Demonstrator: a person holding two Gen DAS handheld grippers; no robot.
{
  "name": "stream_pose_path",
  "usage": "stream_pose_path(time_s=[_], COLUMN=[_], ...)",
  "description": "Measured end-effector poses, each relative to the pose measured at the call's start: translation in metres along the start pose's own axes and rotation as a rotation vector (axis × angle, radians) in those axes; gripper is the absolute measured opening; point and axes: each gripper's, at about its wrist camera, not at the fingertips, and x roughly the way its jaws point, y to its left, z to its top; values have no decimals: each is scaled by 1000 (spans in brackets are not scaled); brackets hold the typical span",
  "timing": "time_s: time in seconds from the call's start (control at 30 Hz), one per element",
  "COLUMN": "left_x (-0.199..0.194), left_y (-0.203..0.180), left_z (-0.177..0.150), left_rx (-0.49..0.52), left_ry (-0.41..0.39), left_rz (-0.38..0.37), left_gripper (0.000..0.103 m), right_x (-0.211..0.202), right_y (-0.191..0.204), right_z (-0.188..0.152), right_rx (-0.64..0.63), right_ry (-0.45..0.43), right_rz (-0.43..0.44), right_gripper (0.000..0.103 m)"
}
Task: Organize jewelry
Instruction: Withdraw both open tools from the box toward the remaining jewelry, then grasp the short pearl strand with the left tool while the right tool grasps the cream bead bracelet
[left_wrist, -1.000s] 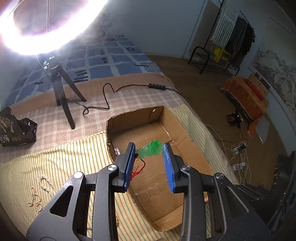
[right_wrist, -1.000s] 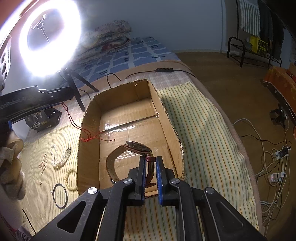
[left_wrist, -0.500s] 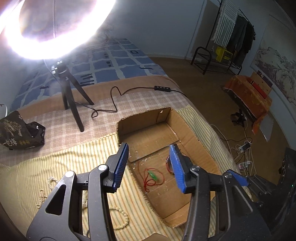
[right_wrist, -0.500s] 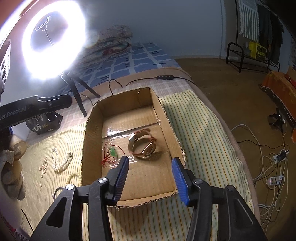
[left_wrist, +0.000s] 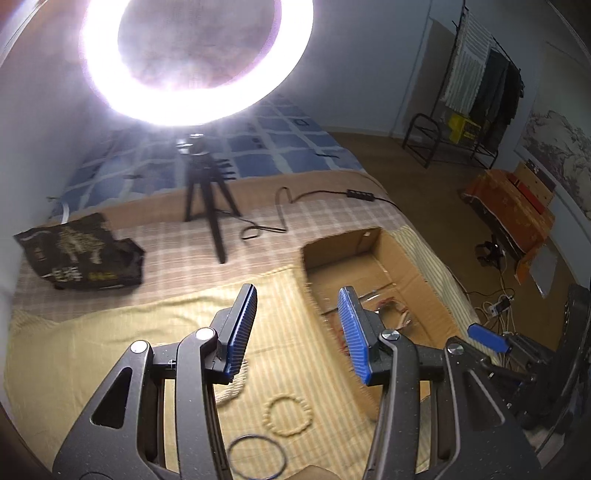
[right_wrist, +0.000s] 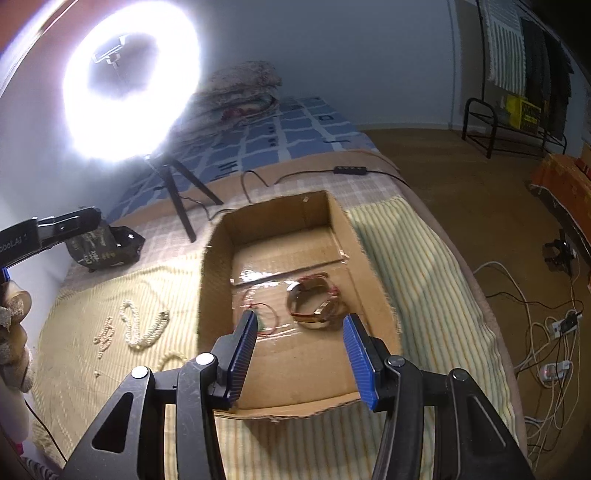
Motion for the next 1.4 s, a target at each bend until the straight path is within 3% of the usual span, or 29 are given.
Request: stream_pose_path(time_s=[0.43,0.83,1.07,1.4], left_x=[-43,-37,-11,28], left_y=[106,194,220,216], left_z=[-33,-84,-105,-117], left_rx=[-98,-238,-291,-243], left_ry=[-9,97,197,291], left_rz=[115,163,136,103], left_gripper=[47,47,47,47], right_x=[5,36,58,96], right_y=[60,122,142,159], right_z=[-5,-23,-40,-64], right_rx=[-114,-236,-301,-341], right_ry=[7,104,195,356], right_rz=[80,167,190,220], right_gripper=[50,50,50,50])
